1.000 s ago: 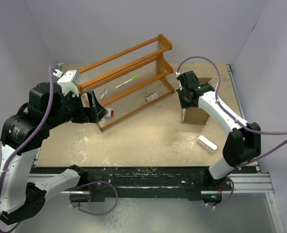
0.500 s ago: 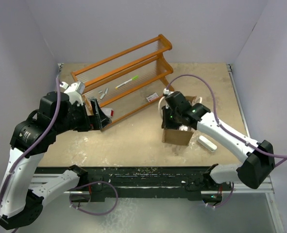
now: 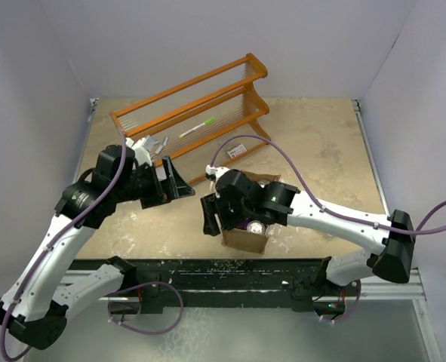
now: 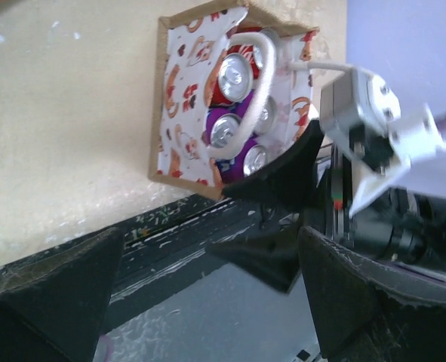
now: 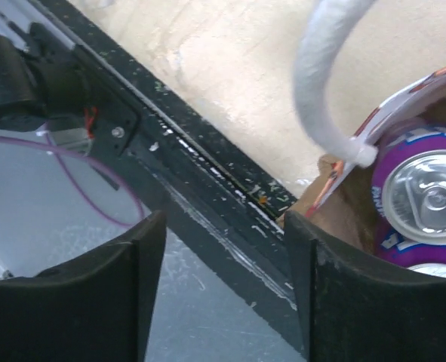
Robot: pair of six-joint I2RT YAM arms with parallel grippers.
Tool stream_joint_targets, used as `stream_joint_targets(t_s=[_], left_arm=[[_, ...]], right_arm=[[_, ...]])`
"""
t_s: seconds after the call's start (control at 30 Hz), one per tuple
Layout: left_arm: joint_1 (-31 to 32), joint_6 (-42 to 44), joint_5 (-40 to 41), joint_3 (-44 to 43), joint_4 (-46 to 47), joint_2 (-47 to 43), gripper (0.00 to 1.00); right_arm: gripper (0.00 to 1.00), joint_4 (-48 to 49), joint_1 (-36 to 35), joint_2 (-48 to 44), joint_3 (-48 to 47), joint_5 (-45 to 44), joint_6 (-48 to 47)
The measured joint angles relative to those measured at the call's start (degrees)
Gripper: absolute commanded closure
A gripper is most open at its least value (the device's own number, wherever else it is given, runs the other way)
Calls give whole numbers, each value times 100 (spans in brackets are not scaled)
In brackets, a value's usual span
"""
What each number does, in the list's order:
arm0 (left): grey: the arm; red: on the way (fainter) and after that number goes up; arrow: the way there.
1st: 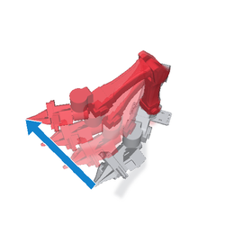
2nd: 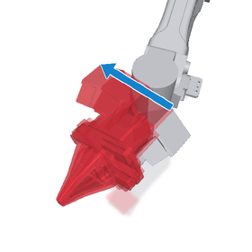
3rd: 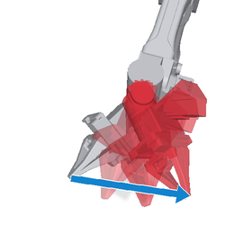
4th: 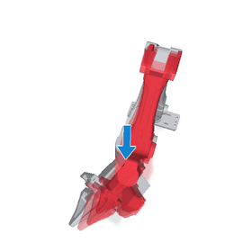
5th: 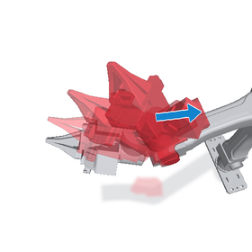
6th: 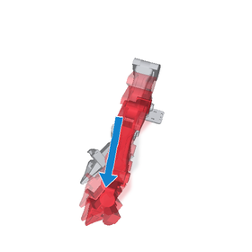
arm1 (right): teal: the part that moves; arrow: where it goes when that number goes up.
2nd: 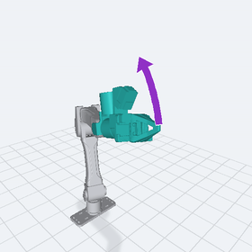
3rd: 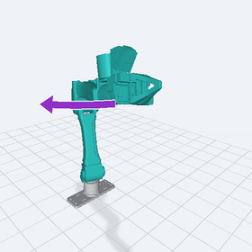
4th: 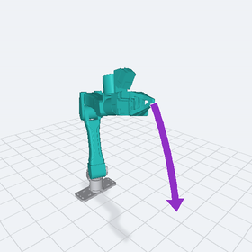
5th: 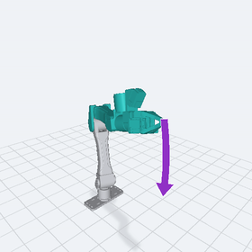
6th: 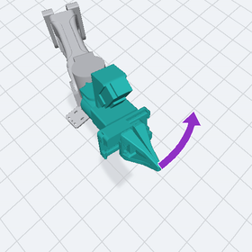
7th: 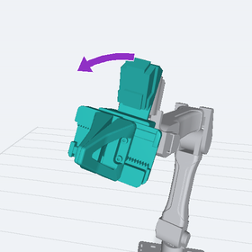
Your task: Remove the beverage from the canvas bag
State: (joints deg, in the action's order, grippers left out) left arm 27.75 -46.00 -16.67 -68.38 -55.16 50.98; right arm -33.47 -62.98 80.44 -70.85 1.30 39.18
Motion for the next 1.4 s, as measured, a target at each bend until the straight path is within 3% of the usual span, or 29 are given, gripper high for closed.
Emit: stream_joint_targets(t_s=[0.17,0.33,0.6,0.73,0.87,1.0,1.2,1.4], left_arm=[[2,-140,-232,11,535,470,1],[114,-254,-234,2,981,898,1],[1285,-599,216,-2,1652,1528,1],[1641,-756,463,0,1910,1967,1],[1729,-894,758,7,1954,2240,8],[1729,-1003,1104,160,1996,2168,25],[1729,-1239,1390,704,2033,1899,52],[1729,-1379,1438,1038,1998,1856,65]], right_arm=[[12,-37,-120,-474,-2,-92,63],[9,-505,-107,-1314,-2,-739,76],[13,-1248,-44,-2253,144,-2083,118],[25,-1292,127,-2308,146,-2433,81],[34,-1163,417,-2103,179,-2315,-37],[38,-1108,632,-1862,177,-2203,-293],[39,-1099,686,-1851,-9,-1952,-664],[38,-752,686,-2092,-92,-1469,-841]])
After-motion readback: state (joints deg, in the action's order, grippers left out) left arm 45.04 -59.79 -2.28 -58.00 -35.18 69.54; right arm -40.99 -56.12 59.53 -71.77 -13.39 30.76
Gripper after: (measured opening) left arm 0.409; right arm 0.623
